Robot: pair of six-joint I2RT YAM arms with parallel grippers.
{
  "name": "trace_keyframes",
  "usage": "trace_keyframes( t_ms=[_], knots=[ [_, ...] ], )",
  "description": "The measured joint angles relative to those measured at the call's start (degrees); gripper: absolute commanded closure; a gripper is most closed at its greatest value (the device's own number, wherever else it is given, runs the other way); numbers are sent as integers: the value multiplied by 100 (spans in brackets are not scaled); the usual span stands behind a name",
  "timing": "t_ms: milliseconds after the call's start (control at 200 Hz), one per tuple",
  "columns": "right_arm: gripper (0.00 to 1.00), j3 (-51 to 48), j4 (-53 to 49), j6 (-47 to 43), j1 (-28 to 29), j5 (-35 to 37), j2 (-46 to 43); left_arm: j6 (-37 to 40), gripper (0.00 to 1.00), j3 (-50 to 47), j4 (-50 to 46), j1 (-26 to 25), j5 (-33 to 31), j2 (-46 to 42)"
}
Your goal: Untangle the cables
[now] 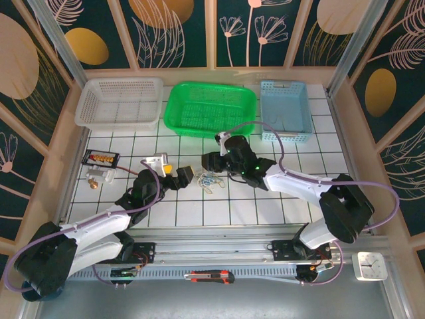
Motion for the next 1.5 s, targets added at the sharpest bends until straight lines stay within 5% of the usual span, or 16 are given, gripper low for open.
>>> trace_keyframes(
  t_ms=[575,826,991,1501],
  knots=[
    [58,-343,24,114,111,22,223,0,1,9,0,0,33,-13],
    [73,-341,44,114,111,114,476,0,1,20,7,0,85,-13],
    [100,-328,87,127,111,127,588,0,1,20,17,0,85,-13],
    [100,-52,17,68,111,122,-68,26,1,20,74,0,122,52]
  ],
)
